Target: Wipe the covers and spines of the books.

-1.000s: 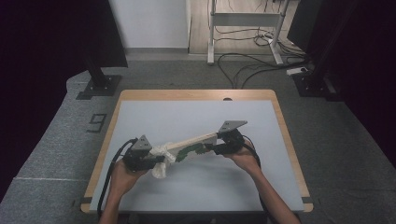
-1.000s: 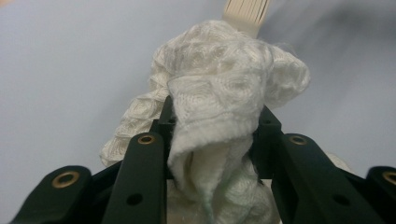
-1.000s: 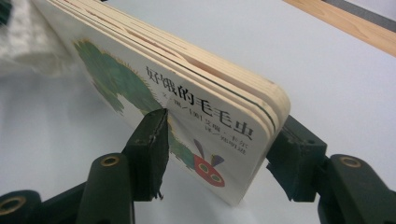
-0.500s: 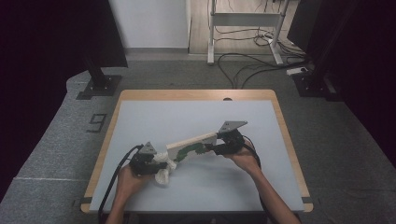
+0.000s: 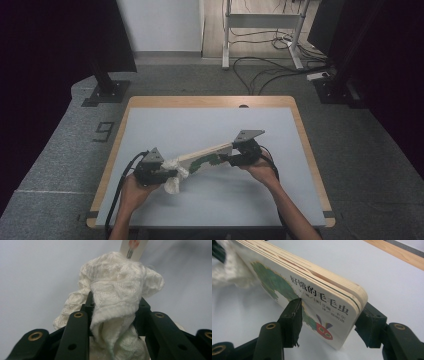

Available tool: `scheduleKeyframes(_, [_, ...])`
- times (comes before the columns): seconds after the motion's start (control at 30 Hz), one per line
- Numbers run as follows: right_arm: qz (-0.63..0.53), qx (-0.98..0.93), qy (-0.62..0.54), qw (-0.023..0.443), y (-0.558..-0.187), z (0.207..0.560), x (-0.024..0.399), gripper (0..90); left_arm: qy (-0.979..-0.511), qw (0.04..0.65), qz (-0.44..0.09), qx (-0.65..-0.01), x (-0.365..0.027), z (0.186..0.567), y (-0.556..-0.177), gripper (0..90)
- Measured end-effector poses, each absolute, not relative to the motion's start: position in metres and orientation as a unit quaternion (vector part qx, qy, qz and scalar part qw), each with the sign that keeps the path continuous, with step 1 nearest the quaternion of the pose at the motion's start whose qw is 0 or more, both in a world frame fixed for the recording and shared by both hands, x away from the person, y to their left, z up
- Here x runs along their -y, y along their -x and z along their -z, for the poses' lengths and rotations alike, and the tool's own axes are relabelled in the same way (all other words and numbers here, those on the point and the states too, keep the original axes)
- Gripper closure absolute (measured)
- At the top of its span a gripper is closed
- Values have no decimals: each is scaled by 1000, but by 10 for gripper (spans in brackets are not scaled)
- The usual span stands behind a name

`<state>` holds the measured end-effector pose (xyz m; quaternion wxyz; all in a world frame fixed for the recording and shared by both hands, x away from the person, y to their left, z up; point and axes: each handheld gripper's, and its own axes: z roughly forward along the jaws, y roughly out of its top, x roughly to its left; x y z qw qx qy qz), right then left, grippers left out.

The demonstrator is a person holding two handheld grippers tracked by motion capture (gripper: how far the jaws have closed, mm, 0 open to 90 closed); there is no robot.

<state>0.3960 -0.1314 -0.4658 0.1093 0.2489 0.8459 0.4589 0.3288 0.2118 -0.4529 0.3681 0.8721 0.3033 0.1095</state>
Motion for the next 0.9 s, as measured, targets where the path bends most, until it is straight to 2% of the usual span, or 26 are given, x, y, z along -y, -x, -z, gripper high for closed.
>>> scheduleKeyframes(0.17, [-459, -846, -248, 108, -396, 466, 132, 411, -869, 380, -121, -293, -213, 429, -326, 652])
scheduleKeyframes(0.47, [-461, -845, -250, 107, -396, 466, 133, 419, -869, 378, -121, -294, -218, 428, -327, 652])
scheduleKeyframes(0.9, [-465, -842, -253, 103, -396, 467, 134, 418, -848, 370, -149, -348, -268, 427, -329, 646])
